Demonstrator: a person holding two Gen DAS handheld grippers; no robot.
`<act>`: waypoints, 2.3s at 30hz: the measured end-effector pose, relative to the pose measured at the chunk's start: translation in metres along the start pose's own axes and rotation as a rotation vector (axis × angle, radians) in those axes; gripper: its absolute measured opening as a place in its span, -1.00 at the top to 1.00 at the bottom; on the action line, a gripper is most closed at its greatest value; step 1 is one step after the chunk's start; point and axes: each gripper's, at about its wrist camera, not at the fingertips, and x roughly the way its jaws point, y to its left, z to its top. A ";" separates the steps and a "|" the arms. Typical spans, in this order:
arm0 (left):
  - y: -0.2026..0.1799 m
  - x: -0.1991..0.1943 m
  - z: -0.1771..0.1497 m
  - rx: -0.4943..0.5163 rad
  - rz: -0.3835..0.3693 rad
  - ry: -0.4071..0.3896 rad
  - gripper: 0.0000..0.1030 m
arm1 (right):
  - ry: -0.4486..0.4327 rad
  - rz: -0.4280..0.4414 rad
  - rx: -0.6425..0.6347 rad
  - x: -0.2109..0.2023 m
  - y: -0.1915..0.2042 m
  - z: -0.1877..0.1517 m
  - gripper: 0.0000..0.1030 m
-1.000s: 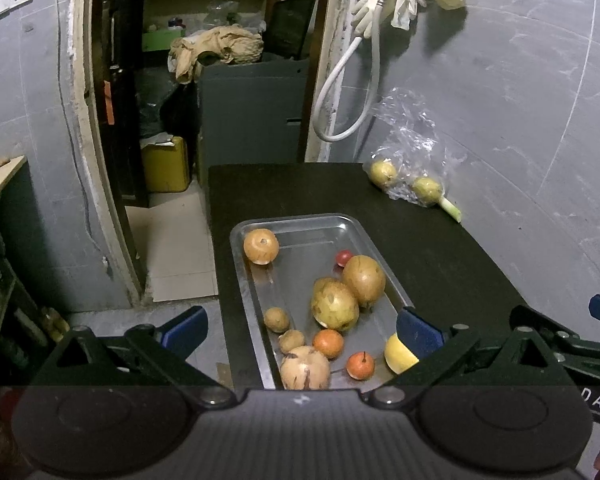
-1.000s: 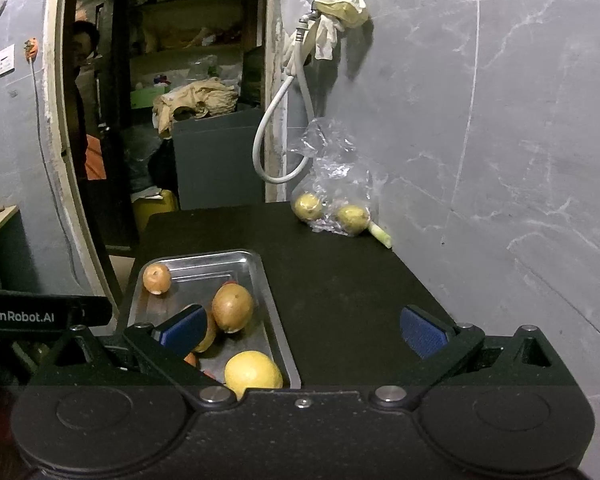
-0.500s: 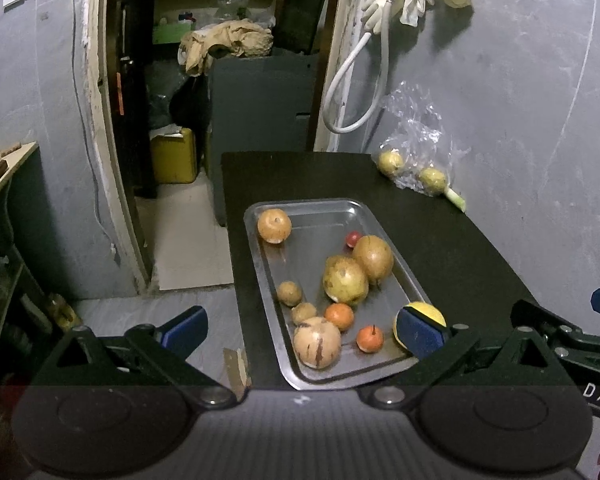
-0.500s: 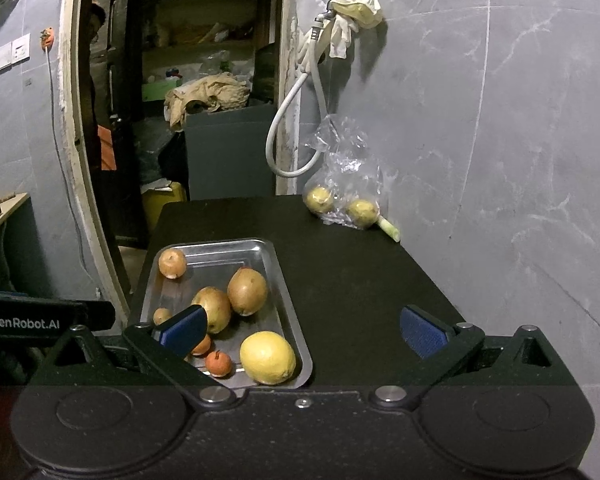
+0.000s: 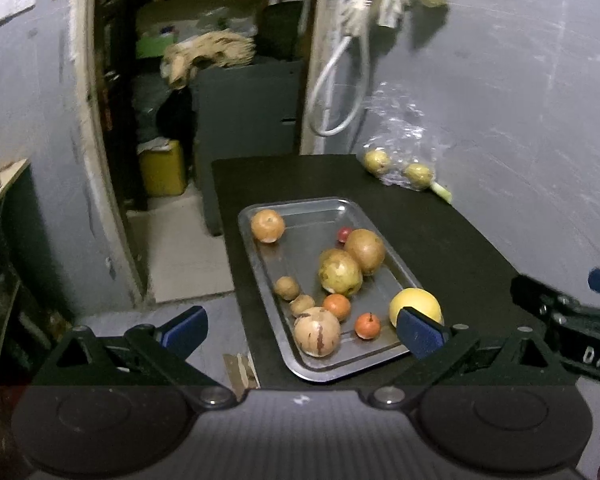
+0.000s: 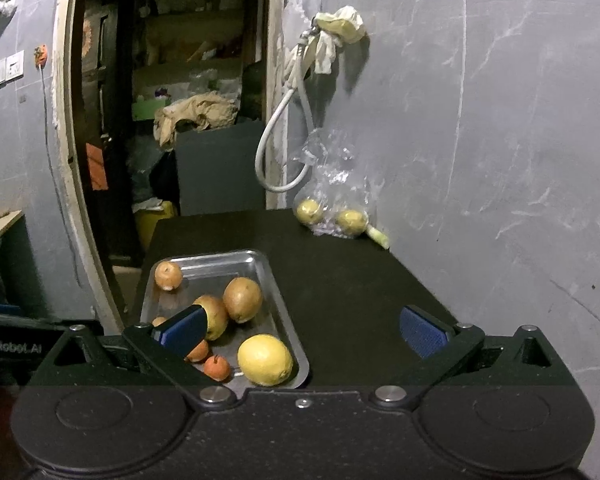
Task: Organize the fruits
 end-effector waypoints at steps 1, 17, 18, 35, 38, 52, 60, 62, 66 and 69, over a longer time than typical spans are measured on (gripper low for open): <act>-0.002 0.000 0.001 0.014 0.003 -0.002 -0.99 | -0.001 -0.004 0.006 0.000 -0.001 0.000 -0.99; -0.021 -0.013 -0.027 0.003 0.002 -0.010 -0.99 | 0.022 0.028 -0.045 -0.019 -0.022 -0.026 -0.99; -0.022 -0.015 -0.030 -0.004 0.006 -0.009 -0.99 | 0.022 0.035 -0.055 -0.021 -0.023 -0.027 -0.99; -0.039 -0.038 -0.059 -0.099 0.061 0.023 -0.99 | 0.011 0.135 -0.160 -0.038 -0.038 -0.042 -0.99; -0.041 -0.039 -0.061 -0.083 0.066 0.029 -0.99 | 0.013 0.143 -0.154 -0.037 -0.041 -0.041 -0.99; -0.055 -0.027 -0.076 -0.040 0.073 0.020 -0.99 | 0.114 0.161 -0.145 -0.019 -0.055 -0.057 -0.99; -0.059 -0.025 -0.083 -0.020 0.080 0.034 -0.99 | 0.153 0.171 -0.155 -0.015 -0.054 -0.064 -0.99; -0.057 -0.024 -0.083 -0.025 0.085 0.035 -0.99 | 0.154 0.171 -0.156 -0.014 -0.054 -0.063 -0.99; -0.053 -0.026 -0.084 -0.049 0.100 0.037 -0.99 | 0.156 0.171 -0.158 -0.013 -0.054 -0.062 -0.99; -0.050 -0.027 -0.084 -0.065 0.111 0.036 -0.99 | 0.154 0.172 -0.160 -0.012 -0.053 -0.062 -0.99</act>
